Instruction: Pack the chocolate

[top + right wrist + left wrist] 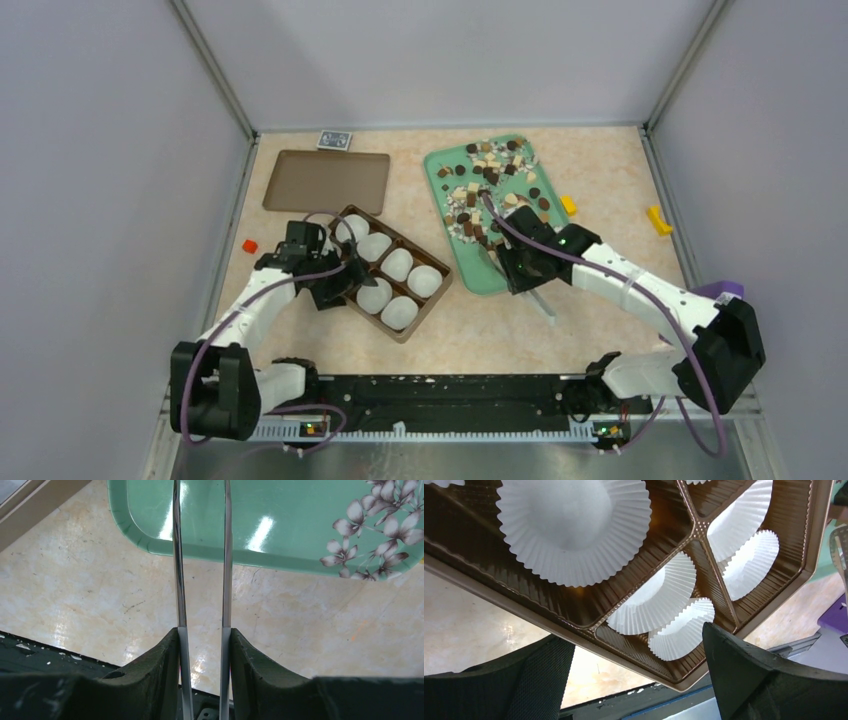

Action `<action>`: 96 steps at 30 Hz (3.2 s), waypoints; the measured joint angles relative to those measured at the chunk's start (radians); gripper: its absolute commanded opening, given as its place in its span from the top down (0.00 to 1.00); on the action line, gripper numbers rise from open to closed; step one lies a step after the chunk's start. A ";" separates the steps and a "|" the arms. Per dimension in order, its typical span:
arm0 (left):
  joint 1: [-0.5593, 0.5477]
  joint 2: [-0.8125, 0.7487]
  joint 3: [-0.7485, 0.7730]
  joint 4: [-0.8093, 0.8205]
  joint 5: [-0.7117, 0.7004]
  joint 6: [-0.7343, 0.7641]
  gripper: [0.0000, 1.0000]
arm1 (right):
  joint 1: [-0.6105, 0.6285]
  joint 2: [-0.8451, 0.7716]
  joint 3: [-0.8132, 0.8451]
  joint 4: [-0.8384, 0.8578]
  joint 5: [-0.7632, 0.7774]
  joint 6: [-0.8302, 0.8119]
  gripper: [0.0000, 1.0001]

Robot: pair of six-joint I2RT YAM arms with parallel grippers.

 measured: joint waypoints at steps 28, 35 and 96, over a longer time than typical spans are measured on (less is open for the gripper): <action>0.189 0.359 0.526 -0.100 -0.243 0.121 0.01 | 0.156 0.185 0.389 0.073 -0.063 0.020 0.73; 0.202 0.488 0.605 -0.025 -0.185 0.138 0.01 | 0.165 0.253 0.406 0.111 -0.082 0.022 0.73; 0.183 0.001 0.591 -0.187 -0.292 0.162 0.01 | 0.303 0.713 0.813 0.191 -0.226 -0.005 0.73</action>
